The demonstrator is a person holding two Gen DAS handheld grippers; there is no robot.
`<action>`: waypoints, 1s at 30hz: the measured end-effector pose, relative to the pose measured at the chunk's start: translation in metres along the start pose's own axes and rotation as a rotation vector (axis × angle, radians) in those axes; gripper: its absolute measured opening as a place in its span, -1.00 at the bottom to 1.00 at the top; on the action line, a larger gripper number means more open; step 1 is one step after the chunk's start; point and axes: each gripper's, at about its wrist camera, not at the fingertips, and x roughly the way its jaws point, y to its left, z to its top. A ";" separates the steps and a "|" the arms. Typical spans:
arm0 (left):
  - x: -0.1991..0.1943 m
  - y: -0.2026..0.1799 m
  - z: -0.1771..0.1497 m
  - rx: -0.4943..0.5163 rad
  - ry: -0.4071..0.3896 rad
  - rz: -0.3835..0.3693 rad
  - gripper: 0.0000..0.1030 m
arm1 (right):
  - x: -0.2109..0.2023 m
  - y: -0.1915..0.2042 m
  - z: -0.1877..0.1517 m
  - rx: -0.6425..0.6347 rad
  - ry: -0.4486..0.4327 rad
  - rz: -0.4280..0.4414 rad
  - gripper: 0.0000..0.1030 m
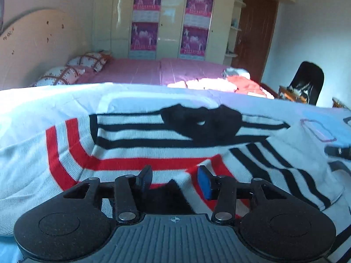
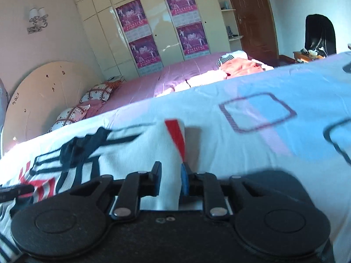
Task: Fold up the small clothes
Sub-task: 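Grasp the black cuff of the other sleeve with the left gripper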
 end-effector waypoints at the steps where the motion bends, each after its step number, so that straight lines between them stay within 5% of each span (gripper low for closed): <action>1: 0.007 0.000 -0.002 0.008 0.029 0.008 -0.12 | 0.011 0.000 0.008 -0.008 -0.002 0.001 -0.69; 5: 0.016 0.002 -0.011 0.021 0.013 0.016 -0.12 | 0.059 0.003 0.024 -0.064 0.048 -0.012 -0.86; 8: 0.013 0.003 -0.013 0.034 0.004 0.067 -0.12 | 0.075 0.005 0.023 -0.172 0.069 -0.116 -0.94; 10: 0.011 0.006 -0.017 0.025 -0.006 0.069 -0.11 | 0.076 -0.008 0.024 -0.136 0.090 -0.195 -1.00; 14: -0.001 0.010 -0.013 -0.007 -0.004 0.095 0.04 | 0.036 -0.018 0.024 -0.066 0.035 -0.143 -0.70; 16: -0.016 0.017 -0.020 -0.031 -0.026 0.128 0.32 | 0.011 -0.013 0.019 -0.074 0.003 -0.117 -0.70; 19: -0.043 0.040 -0.038 -0.084 -0.035 0.165 0.37 | -0.020 0.004 0.004 -0.104 -0.019 -0.076 -0.64; 22: -0.084 0.081 -0.059 -0.199 -0.085 0.181 0.36 | -0.039 0.029 -0.017 -0.154 -0.010 -0.053 -0.61; 25: -0.122 0.141 -0.084 -0.332 -0.127 0.285 0.36 | -0.050 0.056 -0.034 -0.165 0.012 -0.031 -0.61; 30: -0.167 0.280 -0.133 -0.750 -0.171 0.395 -0.05 | -0.052 0.089 -0.052 -0.097 0.060 -0.021 -0.57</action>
